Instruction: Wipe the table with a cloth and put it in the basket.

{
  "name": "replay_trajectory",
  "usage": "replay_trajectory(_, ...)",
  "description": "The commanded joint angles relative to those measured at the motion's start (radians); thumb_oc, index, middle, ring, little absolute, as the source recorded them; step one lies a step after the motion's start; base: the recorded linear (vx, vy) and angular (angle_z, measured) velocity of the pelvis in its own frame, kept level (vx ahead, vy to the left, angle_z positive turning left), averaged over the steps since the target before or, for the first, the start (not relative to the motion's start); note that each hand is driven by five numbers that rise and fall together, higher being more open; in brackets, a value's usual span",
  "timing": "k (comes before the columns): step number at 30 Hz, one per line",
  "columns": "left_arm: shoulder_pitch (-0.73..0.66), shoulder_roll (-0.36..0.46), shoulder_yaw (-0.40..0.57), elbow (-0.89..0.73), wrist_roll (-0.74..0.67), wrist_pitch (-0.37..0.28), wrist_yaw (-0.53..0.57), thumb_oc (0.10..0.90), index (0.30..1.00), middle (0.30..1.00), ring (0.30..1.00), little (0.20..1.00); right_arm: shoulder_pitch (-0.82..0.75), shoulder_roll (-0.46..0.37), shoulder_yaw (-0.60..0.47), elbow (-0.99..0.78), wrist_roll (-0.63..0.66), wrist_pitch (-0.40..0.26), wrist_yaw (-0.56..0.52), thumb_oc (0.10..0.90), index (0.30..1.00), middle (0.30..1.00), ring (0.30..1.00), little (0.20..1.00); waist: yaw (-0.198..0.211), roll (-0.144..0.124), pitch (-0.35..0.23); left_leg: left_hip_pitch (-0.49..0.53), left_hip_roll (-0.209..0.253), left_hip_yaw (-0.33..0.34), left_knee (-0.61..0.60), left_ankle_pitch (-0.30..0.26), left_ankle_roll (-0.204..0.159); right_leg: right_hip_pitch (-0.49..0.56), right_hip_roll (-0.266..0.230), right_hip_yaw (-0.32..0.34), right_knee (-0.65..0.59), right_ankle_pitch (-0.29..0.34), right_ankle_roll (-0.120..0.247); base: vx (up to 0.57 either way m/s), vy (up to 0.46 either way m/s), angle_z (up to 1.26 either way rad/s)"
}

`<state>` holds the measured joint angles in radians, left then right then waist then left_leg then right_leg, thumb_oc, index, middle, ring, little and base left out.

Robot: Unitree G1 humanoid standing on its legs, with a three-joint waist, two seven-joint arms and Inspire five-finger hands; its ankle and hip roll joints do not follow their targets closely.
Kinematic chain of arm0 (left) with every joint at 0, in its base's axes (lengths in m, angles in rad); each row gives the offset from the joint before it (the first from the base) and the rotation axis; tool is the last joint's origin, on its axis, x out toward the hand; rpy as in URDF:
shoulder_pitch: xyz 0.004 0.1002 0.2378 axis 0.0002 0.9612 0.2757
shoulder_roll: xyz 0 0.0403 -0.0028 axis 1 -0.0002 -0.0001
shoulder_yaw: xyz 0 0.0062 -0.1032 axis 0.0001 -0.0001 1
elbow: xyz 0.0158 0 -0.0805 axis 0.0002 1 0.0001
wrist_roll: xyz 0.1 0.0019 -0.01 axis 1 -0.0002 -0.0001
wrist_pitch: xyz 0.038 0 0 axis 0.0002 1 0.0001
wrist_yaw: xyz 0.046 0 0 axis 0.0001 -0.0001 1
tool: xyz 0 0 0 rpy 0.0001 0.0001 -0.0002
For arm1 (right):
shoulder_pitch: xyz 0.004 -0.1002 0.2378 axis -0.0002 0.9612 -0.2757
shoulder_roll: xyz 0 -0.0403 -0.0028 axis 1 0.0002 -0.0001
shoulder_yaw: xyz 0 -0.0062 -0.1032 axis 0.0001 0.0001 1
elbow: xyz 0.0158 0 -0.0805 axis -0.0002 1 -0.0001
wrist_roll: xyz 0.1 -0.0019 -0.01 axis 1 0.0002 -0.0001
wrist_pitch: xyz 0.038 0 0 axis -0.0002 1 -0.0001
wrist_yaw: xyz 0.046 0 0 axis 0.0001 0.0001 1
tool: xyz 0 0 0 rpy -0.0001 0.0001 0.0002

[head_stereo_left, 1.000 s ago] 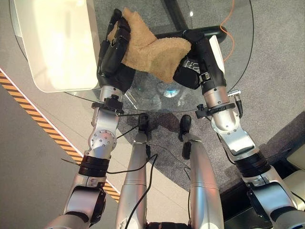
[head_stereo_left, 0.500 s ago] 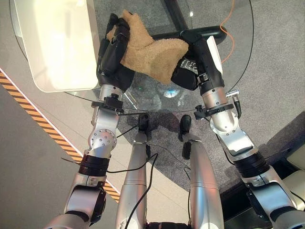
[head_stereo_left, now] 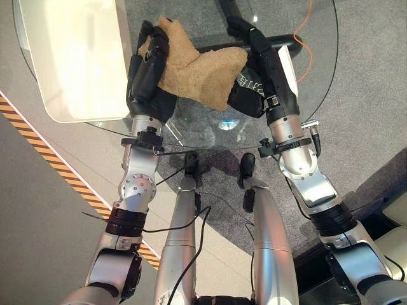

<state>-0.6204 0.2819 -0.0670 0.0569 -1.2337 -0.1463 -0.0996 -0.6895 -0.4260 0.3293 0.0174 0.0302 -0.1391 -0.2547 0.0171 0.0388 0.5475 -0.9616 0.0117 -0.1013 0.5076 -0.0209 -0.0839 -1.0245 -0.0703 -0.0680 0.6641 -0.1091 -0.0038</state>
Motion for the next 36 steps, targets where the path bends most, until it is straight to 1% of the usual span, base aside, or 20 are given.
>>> replay_trajectory(1, -0.043, -0.028, -0.028, -0.160, 0.027, -0.088, -0.093, 0.100, 0.300, 0.300, 0.300, 0.200, -0.118, 0.068, -0.049, -0.251, 0.011, -0.188, -0.017, 0.800, 0.900, 0.900, 0.900, 0.900, -0.006, 0.014, -0.028, 0.031, -0.061, 0.081, -0.036, -0.008, 0.099, 0.053, 0.033, -0.023, -0.048, -0.002, 0.020, 0.00, 0.000, 0.00)
replay_trajectory(6, -0.043, -0.045, -0.010, -0.168, -0.012, -0.170, -0.102, 0.100, 0.300, 0.300, 0.300, 0.200, -0.113, 0.079, -0.051, -0.251, 0.005, -0.182, -0.017, 0.800, 0.900, 0.900, 0.900, 0.900, -0.005, 0.011, -0.028, 0.029, -0.061, 0.079, -0.032, -0.009, 0.098, 0.051, 0.034, -0.024, -0.041, -0.005, 0.017, 0.00, 0.000, 0.00)
replay_trajectory(10, -0.044, -0.059, 0.000, -0.177, -0.023, -0.208, -0.104, 0.100, 0.300, 0.300, 0.300, 0.200, -0.112, 0.085, -0.054, -0.246, 0.001, -0.181, -0.019, 0.800, 0.900, 0.900, 0.900, 0.900, -0.004, 0.009, -0.028, 0.030, -0.063, 0.077, -0.036, -0.008, 0.098, 0.052, 0.035, -0.024, -0.044, -0.005, 0.017, 0.00, 0.000, 0.00)
replay_trajectory(11, -0.047, -0.065, 0.005, -0.179, -0.030, -0.230, -0.103, 0.100, 0.300, 0.300, 0.300, 0.200, -0.113, 0.089, -0.053, -0.240, -0.002, -0.184, -0.022, 0.800, 0.900, 0.900, 0.900, 0.900, -0.003, 0.007, -0.028, 0.030, -0.062, 0.077, -0.035, -0.009, 0.098, 0.052, 0.035, -0.025, -0.042, -0.006, 0.017, 0.00, 0.000, 0.00)
replay_trajectory(17, -0.056, -0.086, 0.023, -0.183, -0.051, -0.297, -0.105, 0.100, 0.300, 0.300, 0.300, 0.200, -0.116, 0.095, -0.054, -0.237, -0.012, -0.169, -0.029, 0.800, 0.900, 0.900, 0.900, 0.900, -0.004, 0.002, -0.028, 0.035, -0.064, 0.075, -0.034, -0.010, 0.095, 0.059, 0.038, -0.025, -0.044, -0.009, 0.015, 0.00, 0.000, 0.00)
replay_trajectory(28, -0.063, -0.094, 0.054, -0.188, -0.051, -0.366, -0.113, 0.100, 0.300, 0.300, 0.300, 0.200, -0.104, 0.102, -0.065, -0.229, -0.021, -0.155, -0.023, 0.800, 0.900, 0.900, 0.900, 0.900, -0.005, 0.000, -0.028, 0.038, -0.063, 0.075, -0.030, -0.014, 0.093, 0.062, 0.039, -0.023, -0.038, -0.014, 0.014, 0.00, 0.000, 0.00)
replay_trajectory(36, -0.068, -0.093, 0.066, -0.194, -0.045, -0.410, -0.098, 0.100, 0.300, 0.300, 0.300, 0.200, -0.095, 0.102, -0.071, -0.223, -0.023, -0.167, -0.025, 0.800, 0.900, 0.900, 0.900, 0.900, -0.006, 0.001, -0.028, 0.038, -0.064, 0.074, -0.031, -0.016, 0.091, 0.063, 0.039, -0.022, -0.040, -0.016, 0.015, 0.00, 0.000, 0.00)
